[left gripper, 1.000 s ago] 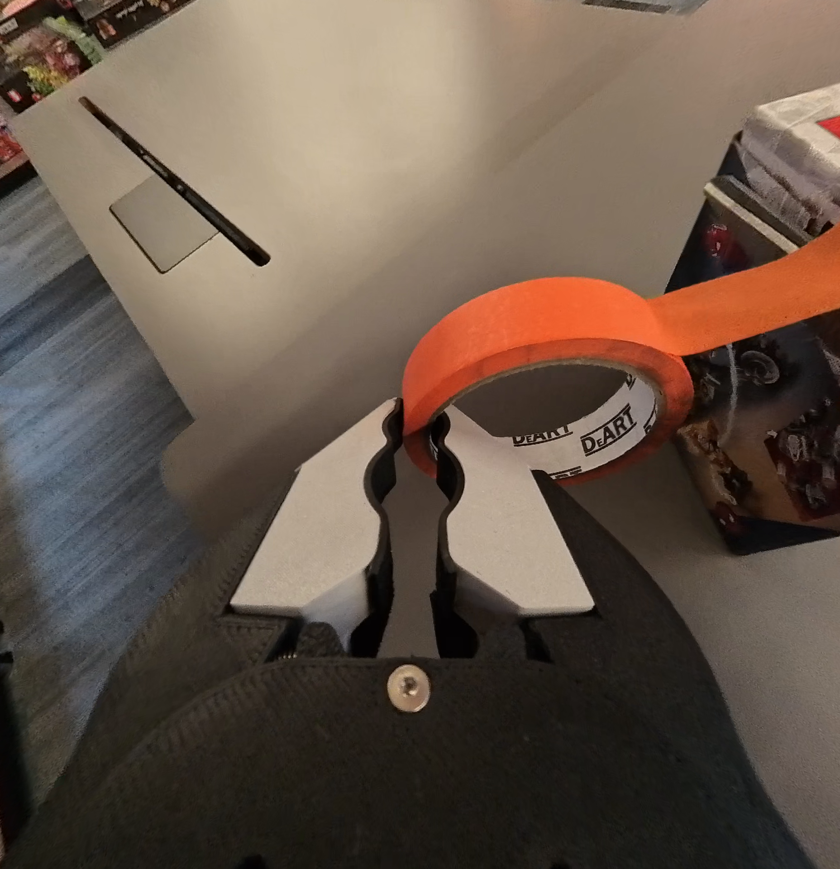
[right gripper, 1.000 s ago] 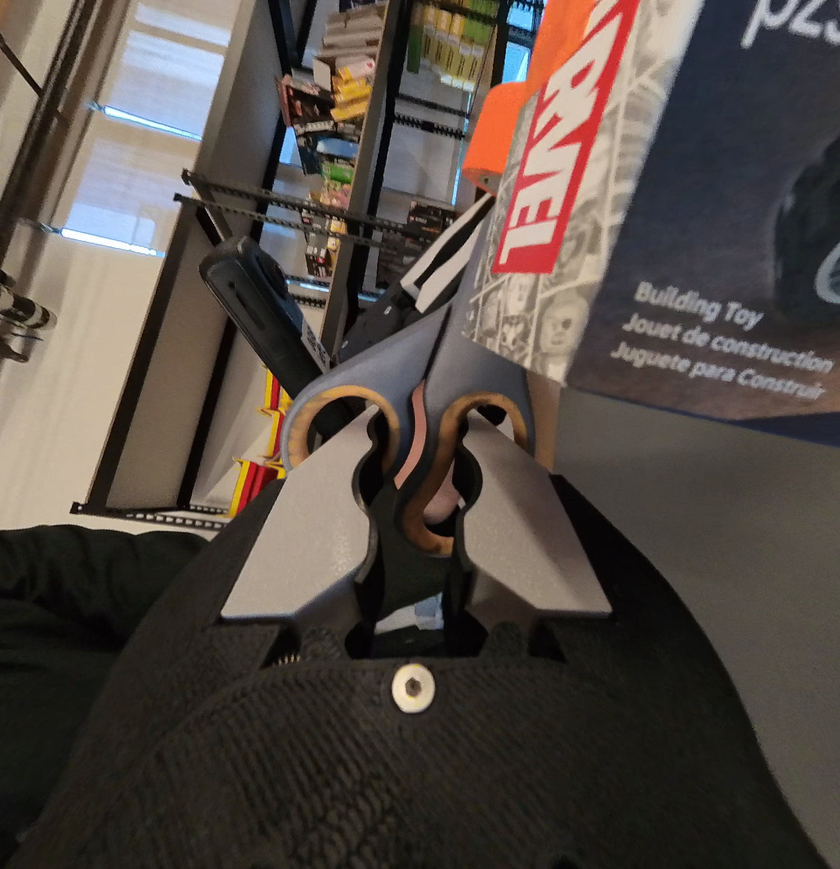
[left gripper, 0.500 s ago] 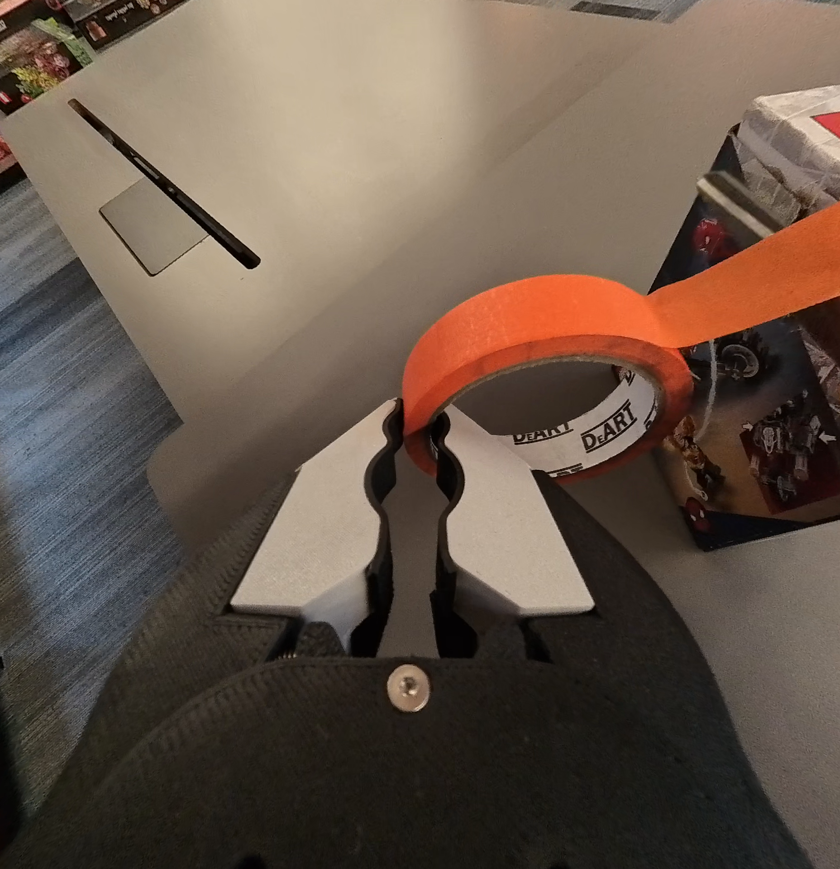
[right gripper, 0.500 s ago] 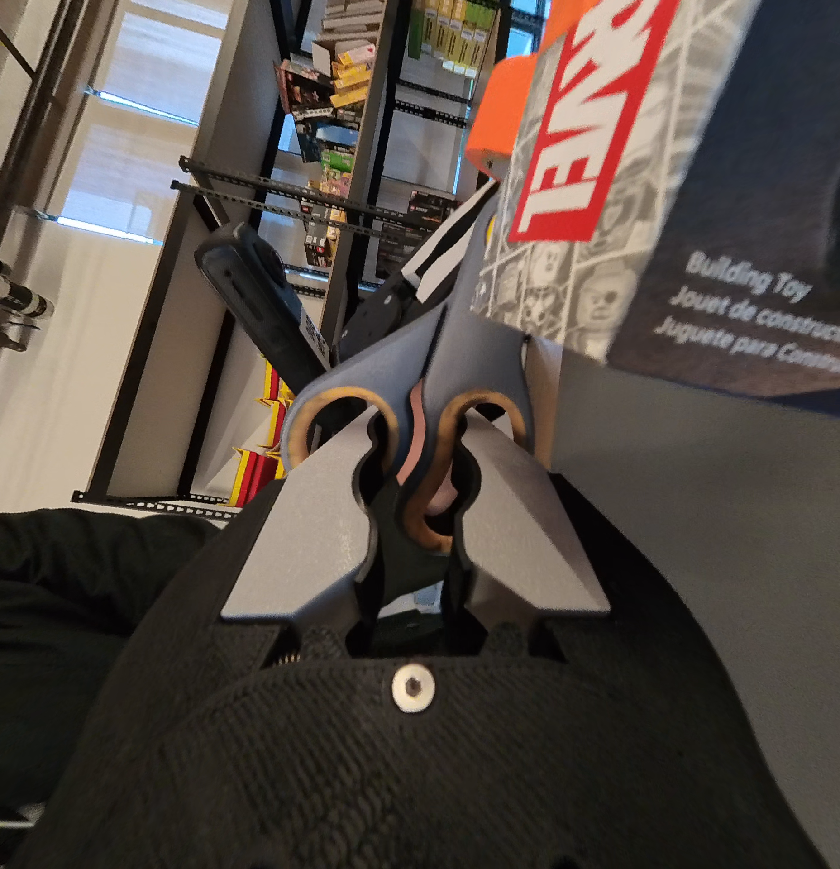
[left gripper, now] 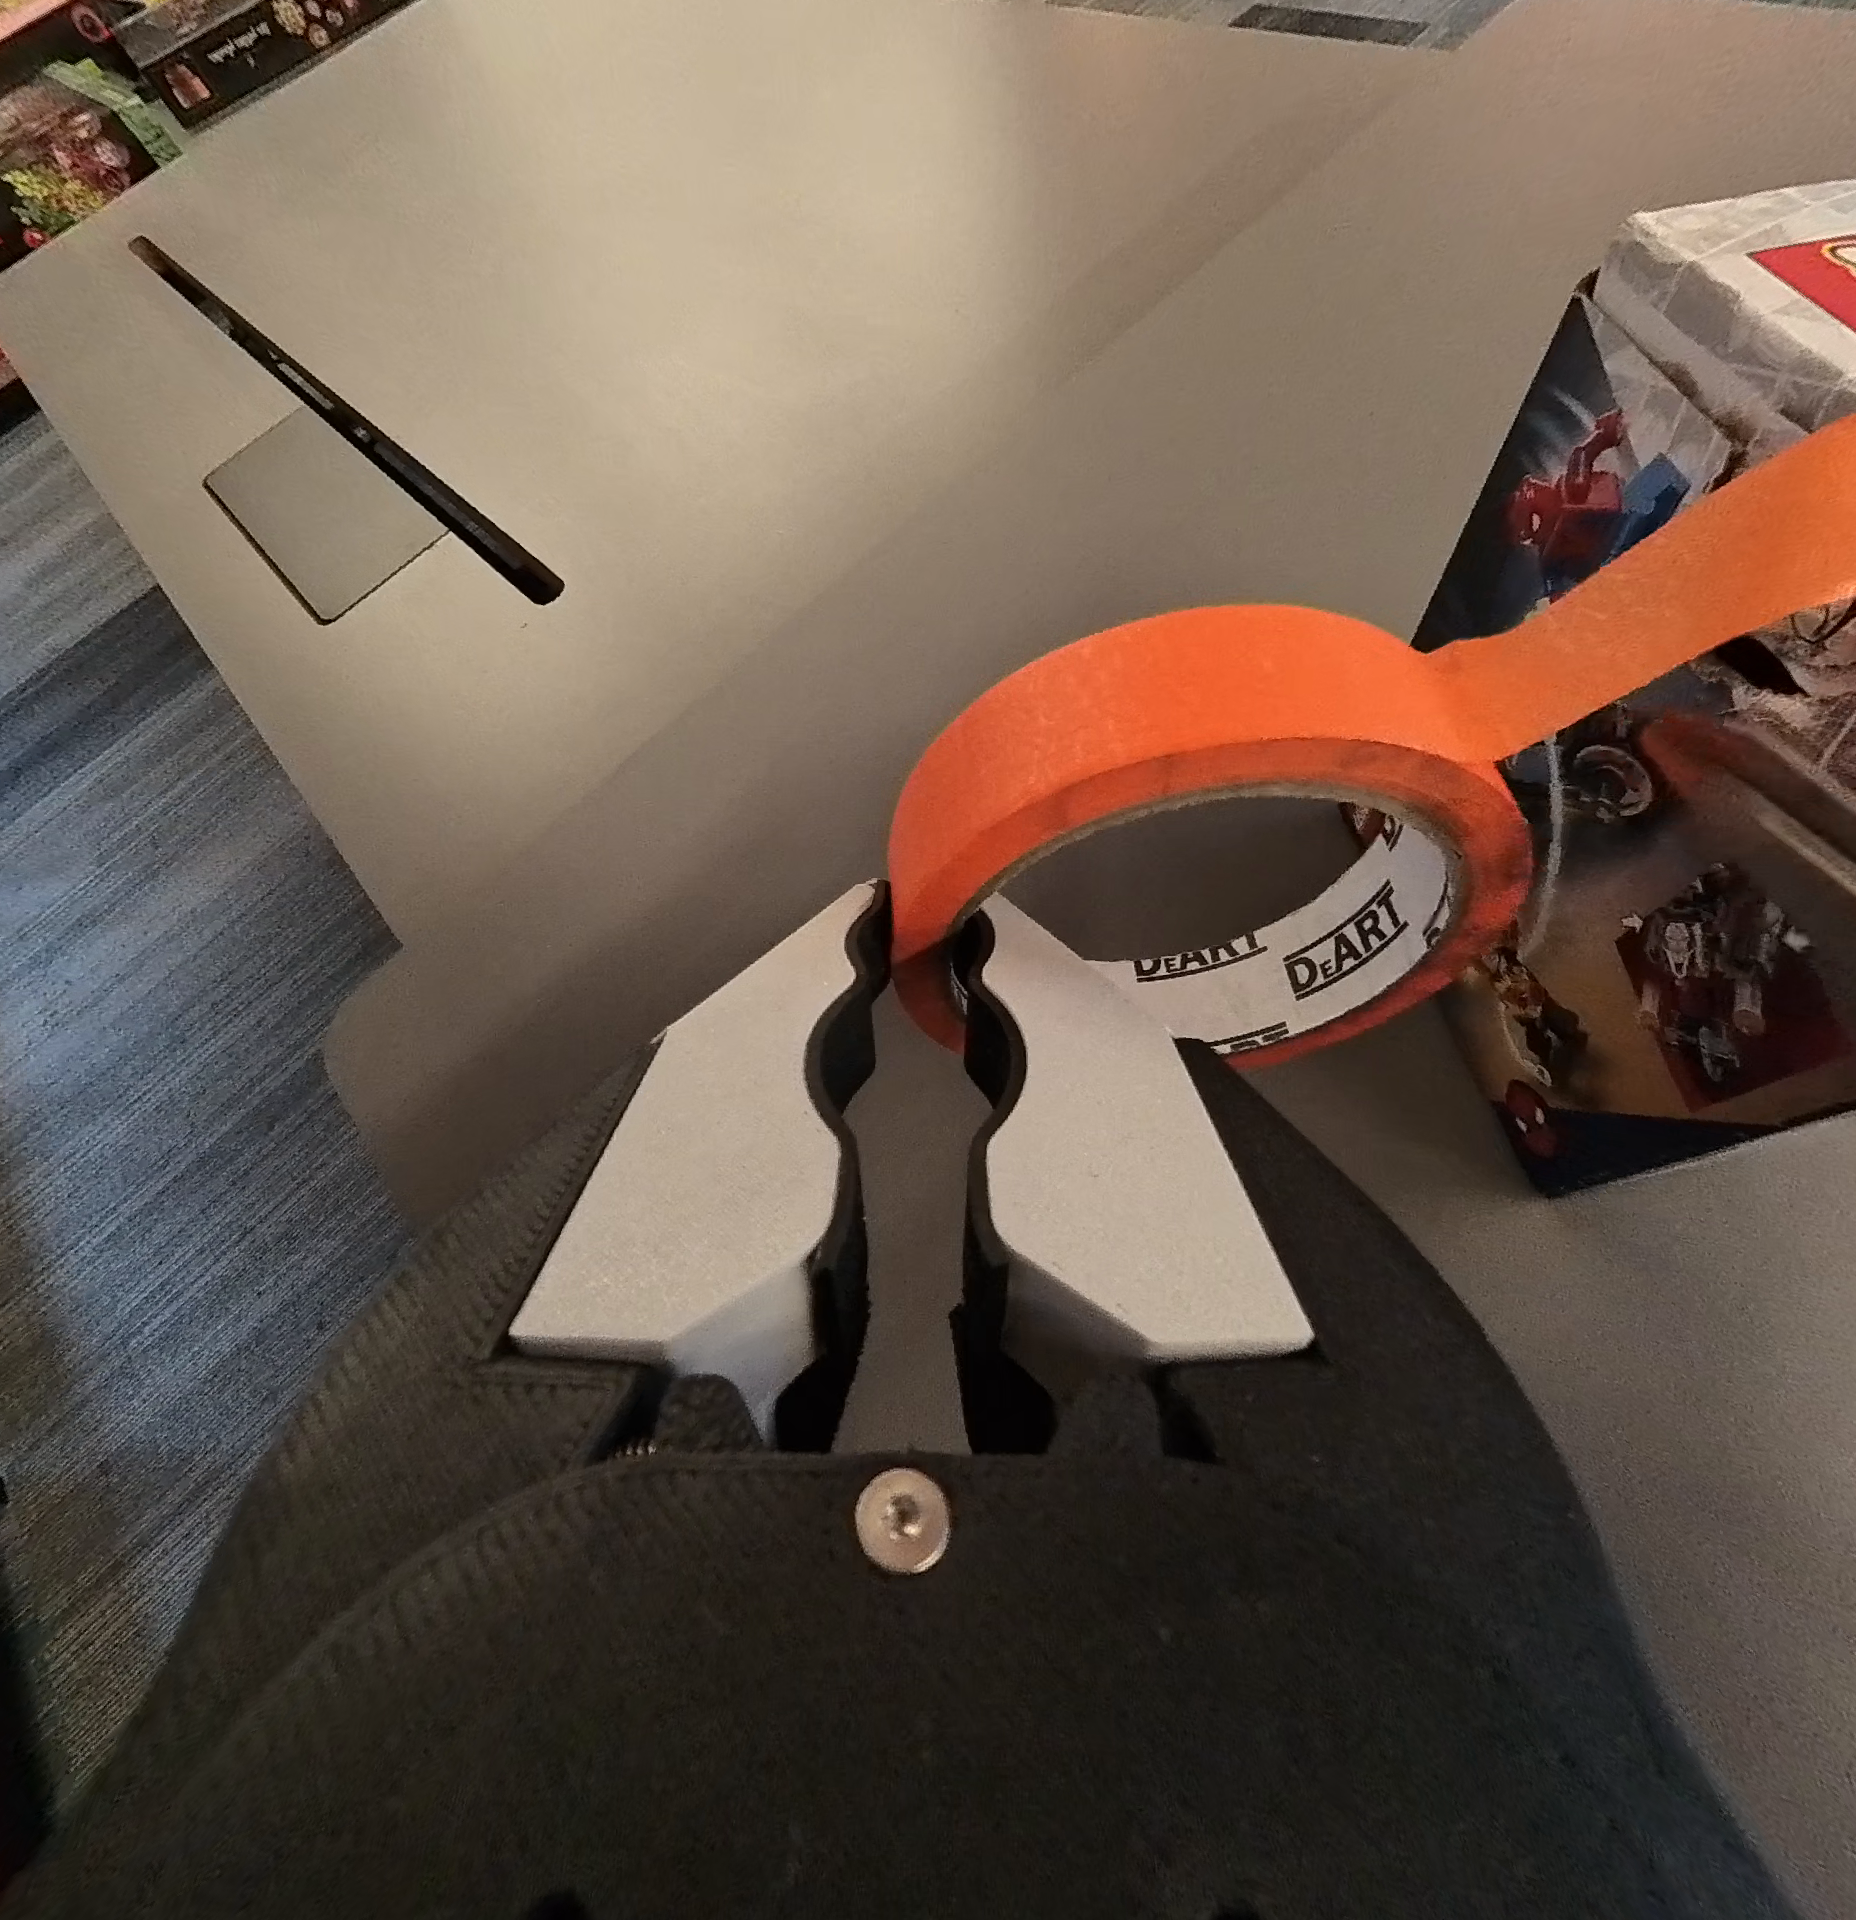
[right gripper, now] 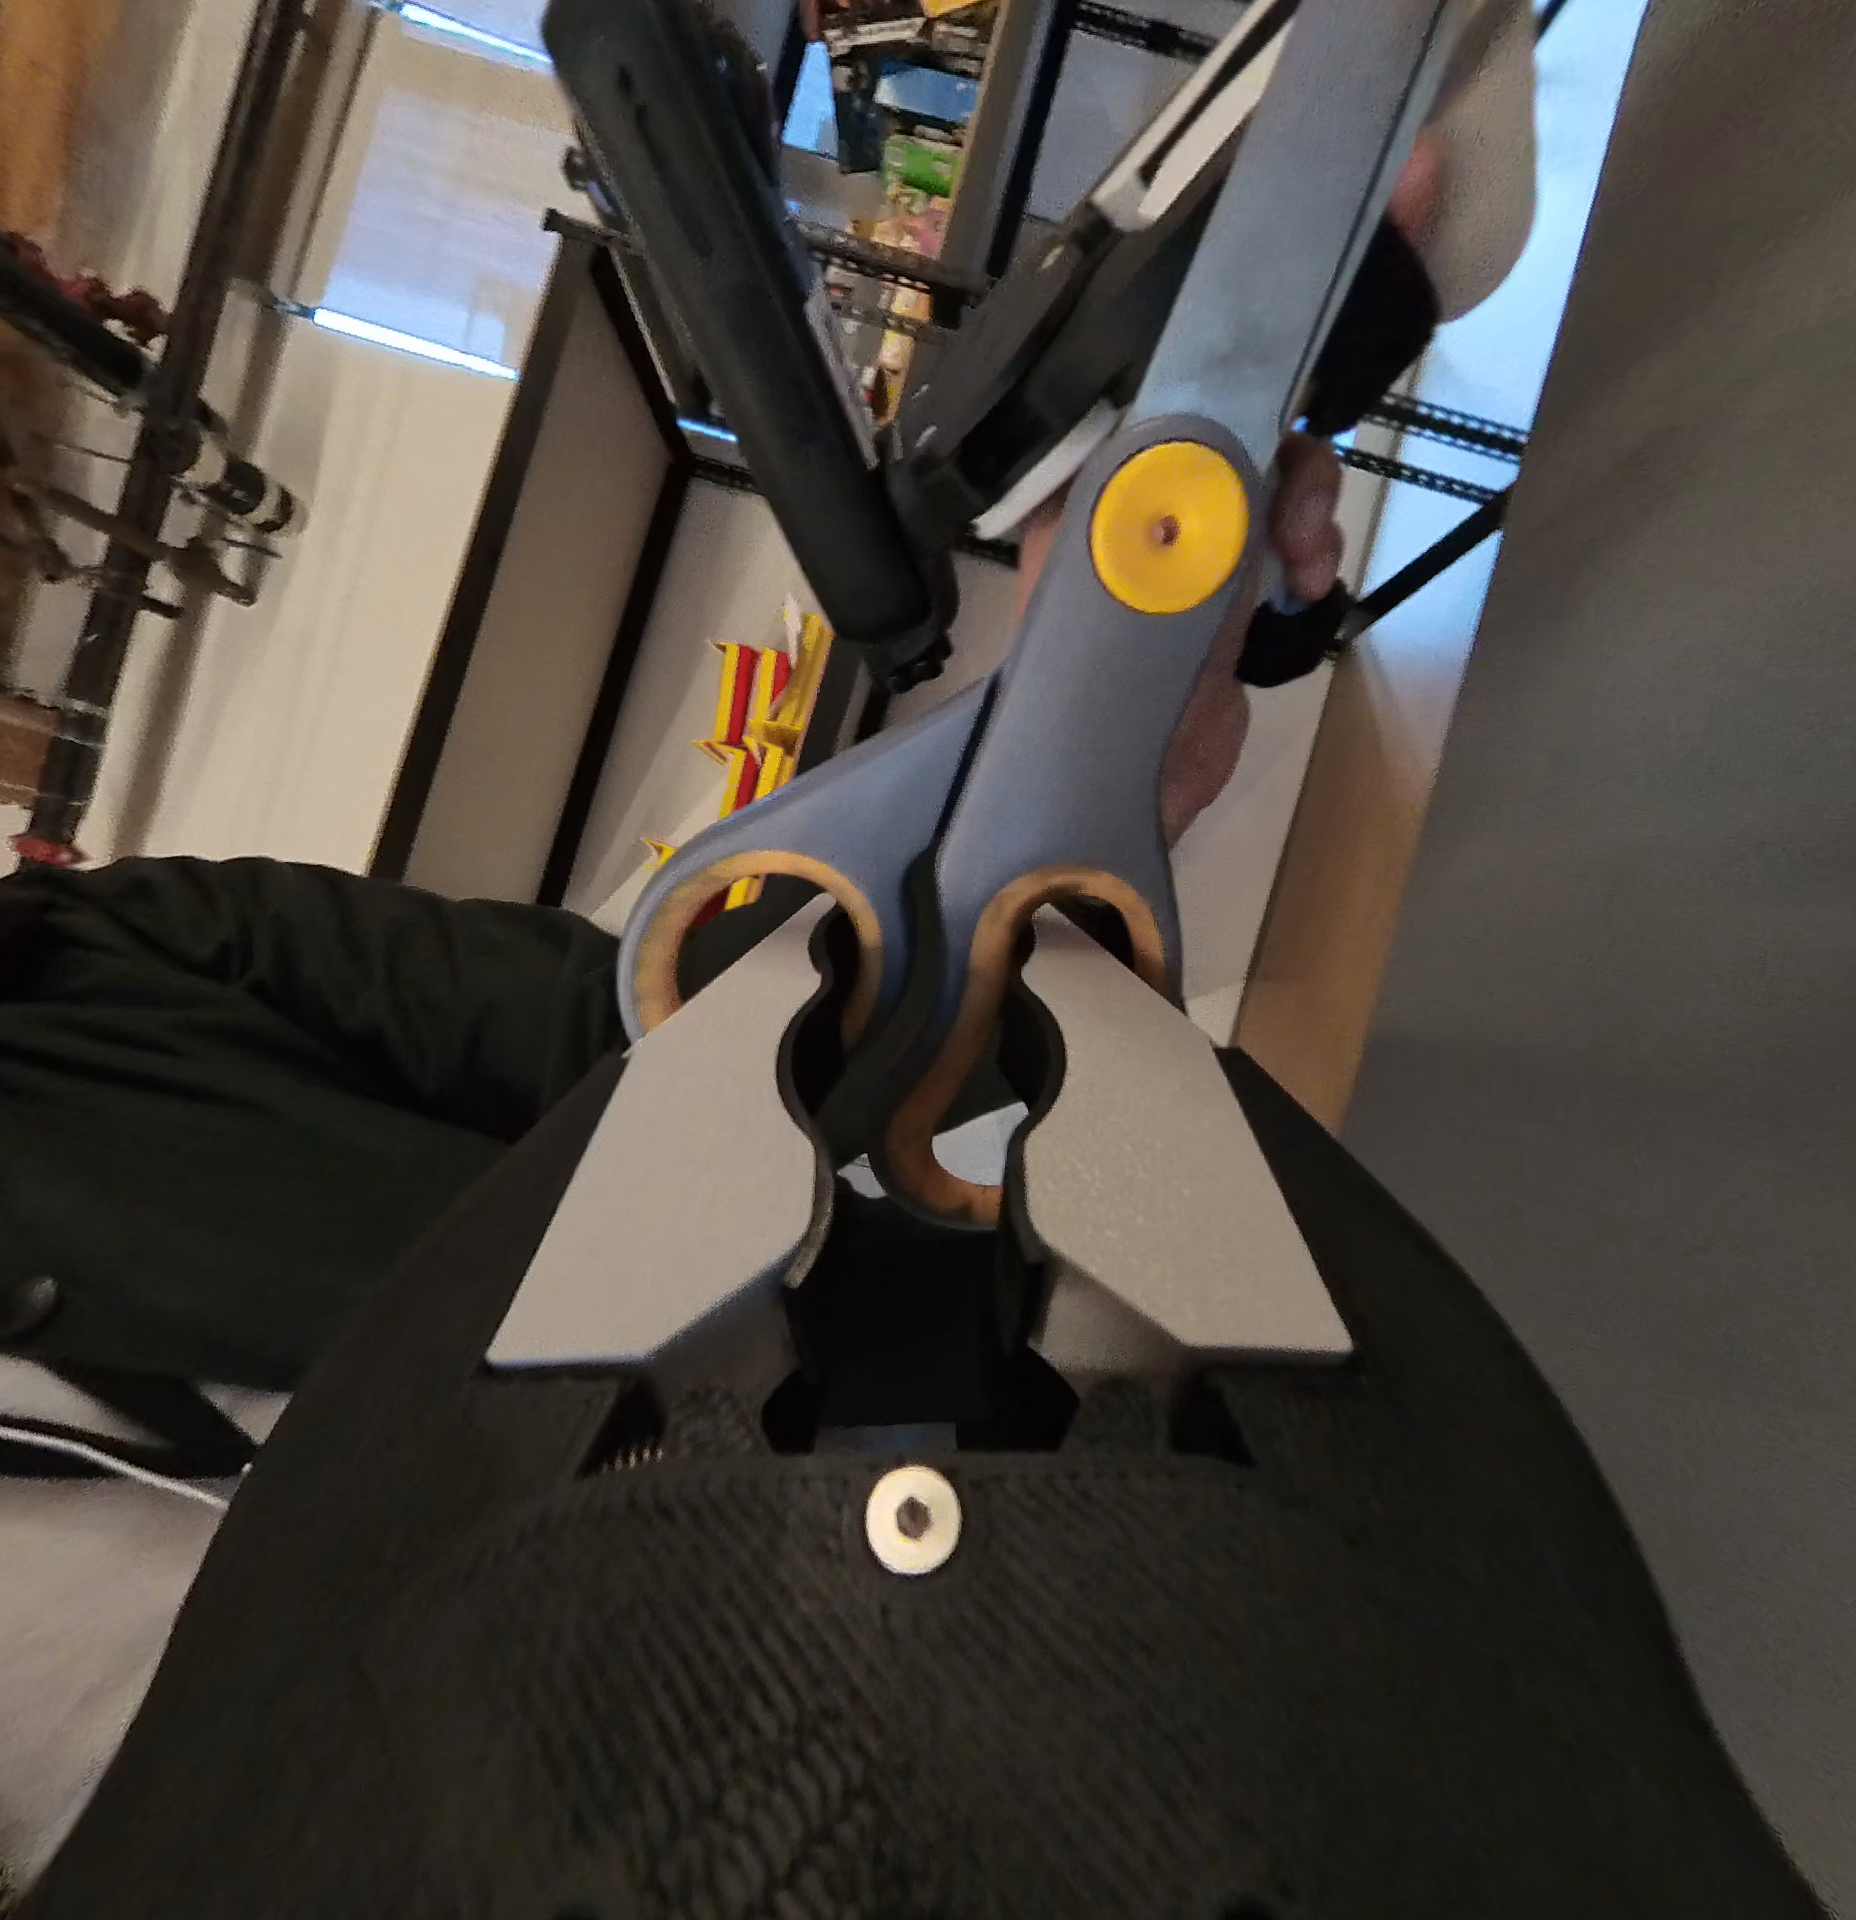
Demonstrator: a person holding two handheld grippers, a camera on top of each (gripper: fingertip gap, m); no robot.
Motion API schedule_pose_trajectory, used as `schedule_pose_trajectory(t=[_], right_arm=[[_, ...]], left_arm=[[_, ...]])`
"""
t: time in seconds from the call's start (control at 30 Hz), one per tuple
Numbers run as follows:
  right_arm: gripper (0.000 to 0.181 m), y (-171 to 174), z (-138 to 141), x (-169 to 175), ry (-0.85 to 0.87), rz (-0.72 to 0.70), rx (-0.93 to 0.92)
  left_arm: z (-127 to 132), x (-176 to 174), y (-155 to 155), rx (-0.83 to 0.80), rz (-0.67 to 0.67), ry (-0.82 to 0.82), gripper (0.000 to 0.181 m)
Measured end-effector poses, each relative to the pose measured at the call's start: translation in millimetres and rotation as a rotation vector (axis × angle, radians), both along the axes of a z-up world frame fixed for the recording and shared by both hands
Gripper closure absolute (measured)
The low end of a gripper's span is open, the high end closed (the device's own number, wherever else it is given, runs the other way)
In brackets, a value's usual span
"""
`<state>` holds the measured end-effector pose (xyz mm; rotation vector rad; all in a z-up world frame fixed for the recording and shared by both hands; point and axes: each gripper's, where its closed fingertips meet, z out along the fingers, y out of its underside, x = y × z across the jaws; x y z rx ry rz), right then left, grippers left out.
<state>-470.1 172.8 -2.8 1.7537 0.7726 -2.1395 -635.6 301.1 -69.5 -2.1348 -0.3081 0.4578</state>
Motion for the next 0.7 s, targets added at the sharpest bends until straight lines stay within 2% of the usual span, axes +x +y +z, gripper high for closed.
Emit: schedule_pose_trajectory(t=[0.27, 0.7], right_arm=[[0.154, -10.6, 7.2, 9.9, 0.065, 0.009, -0.001], [0.147, -30.1, 2.2, 16.7, 0.016, 0.097, 0.107]], left_arm=[[0.5, 4.1, -0.1, -0.006, -0.018, 0.001, 0.172], [1.4, 3.9, -0.9, -0.004, -0.021, -0.004, 0.172]])
